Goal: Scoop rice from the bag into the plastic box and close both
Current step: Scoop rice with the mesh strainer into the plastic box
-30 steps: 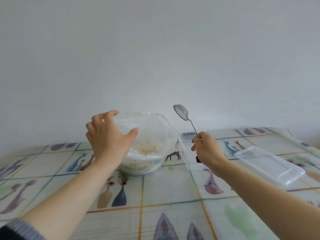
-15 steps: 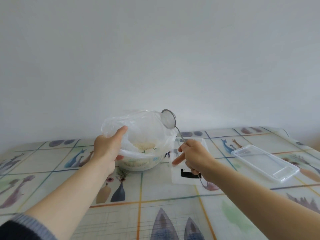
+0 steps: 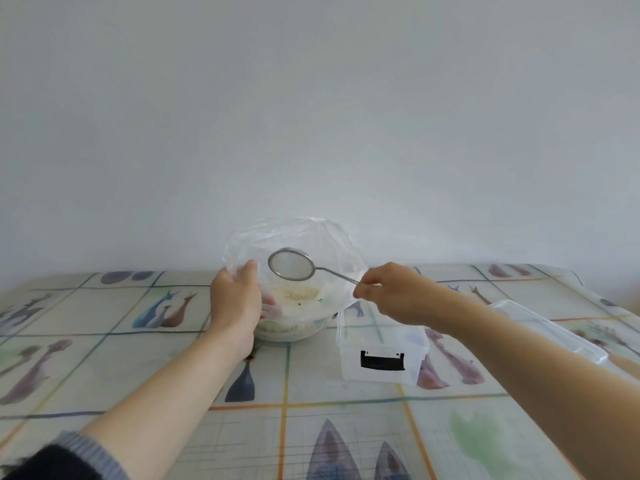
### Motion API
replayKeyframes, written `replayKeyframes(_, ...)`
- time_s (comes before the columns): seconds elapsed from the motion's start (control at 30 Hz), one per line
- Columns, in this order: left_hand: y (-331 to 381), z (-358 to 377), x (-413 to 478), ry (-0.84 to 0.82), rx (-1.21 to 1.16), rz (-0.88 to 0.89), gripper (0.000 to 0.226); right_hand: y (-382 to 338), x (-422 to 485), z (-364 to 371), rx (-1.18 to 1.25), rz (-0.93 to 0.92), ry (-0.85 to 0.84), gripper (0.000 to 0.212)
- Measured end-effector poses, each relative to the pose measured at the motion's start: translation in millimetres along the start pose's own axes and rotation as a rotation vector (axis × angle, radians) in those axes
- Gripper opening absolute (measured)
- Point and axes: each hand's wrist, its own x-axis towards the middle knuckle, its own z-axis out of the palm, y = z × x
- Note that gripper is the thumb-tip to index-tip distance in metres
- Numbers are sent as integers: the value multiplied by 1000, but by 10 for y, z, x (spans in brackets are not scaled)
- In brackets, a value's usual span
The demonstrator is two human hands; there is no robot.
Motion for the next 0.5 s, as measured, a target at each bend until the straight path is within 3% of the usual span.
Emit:
replayKeyframes(0.1, -43, -8, -7, 2, 27, 39, 24, -68, 189, 88, -178, 75, -31, 16)
replayKeyframes(0.23, -116, -65, -14, 1, 74, 93, 26, -109, 319, 0, -623, 65, 215, 6)
replayKeyframes(0.4, -154, -50, -1, -47, 38, 116, 20, -236, 434, 91, -909, -74, 323, 34)
replayKeyframes(0.5, -171, -3, 3, -59, 6, 107, 20, -363, 457, 163, -1028, -177, 339, 33)
